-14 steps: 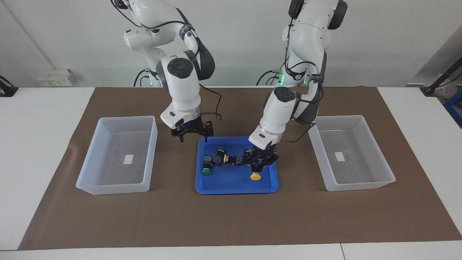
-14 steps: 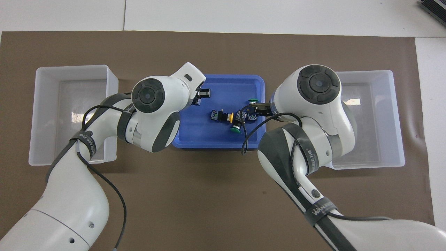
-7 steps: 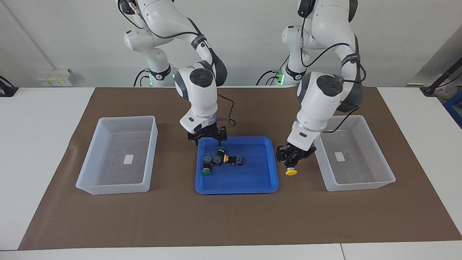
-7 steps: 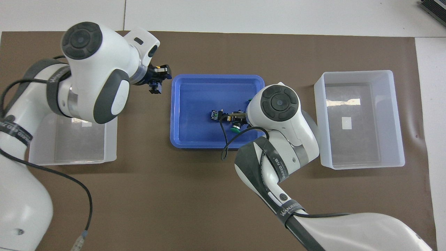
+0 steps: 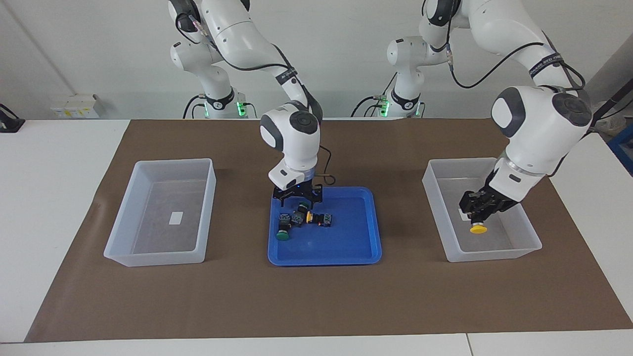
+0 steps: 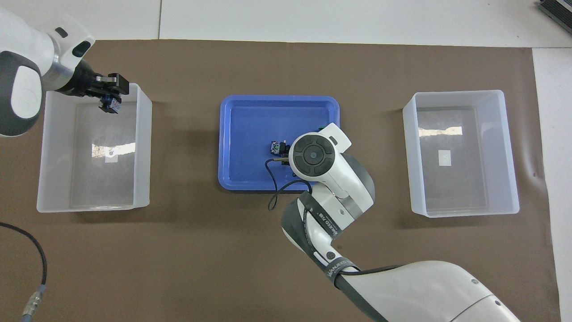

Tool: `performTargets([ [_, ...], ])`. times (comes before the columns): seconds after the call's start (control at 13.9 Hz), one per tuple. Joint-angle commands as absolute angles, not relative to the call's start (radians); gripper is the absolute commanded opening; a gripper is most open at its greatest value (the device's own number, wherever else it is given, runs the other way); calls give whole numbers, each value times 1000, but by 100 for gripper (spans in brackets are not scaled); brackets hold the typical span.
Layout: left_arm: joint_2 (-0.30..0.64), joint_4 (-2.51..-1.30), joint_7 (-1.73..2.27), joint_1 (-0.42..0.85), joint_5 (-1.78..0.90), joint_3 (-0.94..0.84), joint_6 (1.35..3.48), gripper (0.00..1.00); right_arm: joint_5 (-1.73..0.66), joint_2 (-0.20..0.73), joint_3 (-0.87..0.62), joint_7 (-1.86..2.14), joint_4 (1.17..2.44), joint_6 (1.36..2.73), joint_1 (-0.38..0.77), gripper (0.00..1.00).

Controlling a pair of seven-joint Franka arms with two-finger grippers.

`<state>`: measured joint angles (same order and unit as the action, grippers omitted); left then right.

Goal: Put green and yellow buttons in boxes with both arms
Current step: 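Carry the yellow button to its box while the right gripper grasps a green button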

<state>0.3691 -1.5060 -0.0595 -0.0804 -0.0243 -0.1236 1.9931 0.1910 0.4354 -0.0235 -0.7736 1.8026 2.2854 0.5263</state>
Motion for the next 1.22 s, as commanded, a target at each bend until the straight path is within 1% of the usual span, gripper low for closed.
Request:
performTargets([
  [0.0,311,-1711,-124,-123,-28,-130,2165,0,215,429,-26,-811,1813,2322,523,100],
  [0.07,301,-1783,-132,-127,-29,-129,2227,0,215,433,-26,-824,1819,2336,523,100],
  [0.14,296,-1839,-130,-133,-29,-126,2279,0,215,434,-26,-834,1827,2344,523,97],
  [0.29,299,-1913,-130,-143,-29,-126,2360,0,215,431,-26,-859,1836,2350,532,91],
  [0.36,305,-1934,-129,-141,-29,-126,2394,0,215,431,-26,-874,1839,2350,534,89],
  [0.43,311,-1963,-126,-143,-29,-126,2436,0,215,430,-26,-890,1839,2350,534,85],
  [0.58,325,-2048,-118,-141,-29,-126,2592,0,215,426,-26,-897,1845,2349,537,77],
  [0.65,337,-2055,-118,-137,-29,-126,2618,0,215,426,-26,-897,1847,2347,537,72],
  [0.72,339,-2051,-118,-138,-29,-126,2612,0,215,425,-26,-897,1848,2347,537,65],
  [0.79,341,-2045,-118,-138,-29,-126,2606,13,215,423,-26,-897,1848,2345,537,49],
  [0.86,342,-2033,-118,-137,-29,-126,2594,59,215,420,-26,-894,1847,2345,537,25],
  [0.93,344,-2007,-118,-132,-29,-126,2568,93,215,416,-26,-887,1844,2339,535,4],
  [1.01,344,-1972,-117,-127,-29,-126,2521,100,215,394,-26,-879,1841,2323,534,0],
  [1.15,348,-1855,-107,-124,-35,-127,2363,100,206,319,-26,-856,1839,2234,514,0],
])
